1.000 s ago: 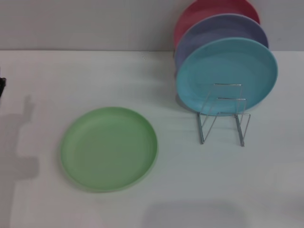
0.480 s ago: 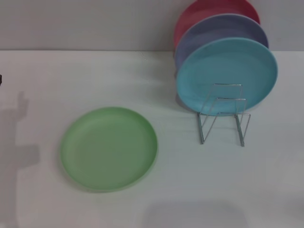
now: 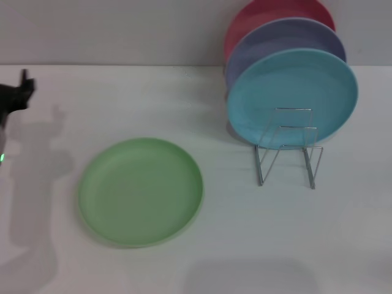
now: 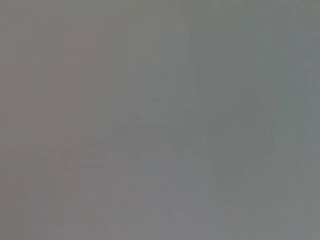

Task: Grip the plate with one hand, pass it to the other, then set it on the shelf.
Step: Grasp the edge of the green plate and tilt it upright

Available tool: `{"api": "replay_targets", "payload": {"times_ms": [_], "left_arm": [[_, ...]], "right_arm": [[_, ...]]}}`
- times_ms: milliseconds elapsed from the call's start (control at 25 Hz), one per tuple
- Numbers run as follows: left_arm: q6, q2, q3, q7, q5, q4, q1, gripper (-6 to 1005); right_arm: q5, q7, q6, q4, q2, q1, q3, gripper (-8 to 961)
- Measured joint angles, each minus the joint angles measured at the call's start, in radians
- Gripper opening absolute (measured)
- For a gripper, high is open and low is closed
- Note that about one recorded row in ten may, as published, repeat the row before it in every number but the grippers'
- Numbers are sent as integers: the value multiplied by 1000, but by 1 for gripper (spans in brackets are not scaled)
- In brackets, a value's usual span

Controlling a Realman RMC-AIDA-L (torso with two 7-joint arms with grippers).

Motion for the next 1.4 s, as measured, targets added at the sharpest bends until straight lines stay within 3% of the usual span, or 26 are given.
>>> {"api": "replay_targets", "payload": {"times_ms": [40,120,400,640,760,1000,1400], "left_arm": [[0,0,0,0,0,0,0,863],[-160,1,-56,16,1,99,31,863],[-827,1,-319,-21,12,311,59,863],[-1238,3,-512,-332,215,389,8,863],[-1412,3,-560,-448,325,418,-33,863],[-1575,3,-577,-587,424,434,-72,863],[-1620,1,-566,-720,500,429,-79,862]], "right_arm": [[0,0,0,0,0,0,0,638],[0,0,0,0,0,2,0,638],[0,24,0,-2,-3,8,0,637],[0,37,0,-13,-9,23,0,637],[0,37,3,-16,-13,30,0,638],[0,37,3,-17,-18,38,0,638],[-1,38,21,-20,-30,71,0,638]]}}
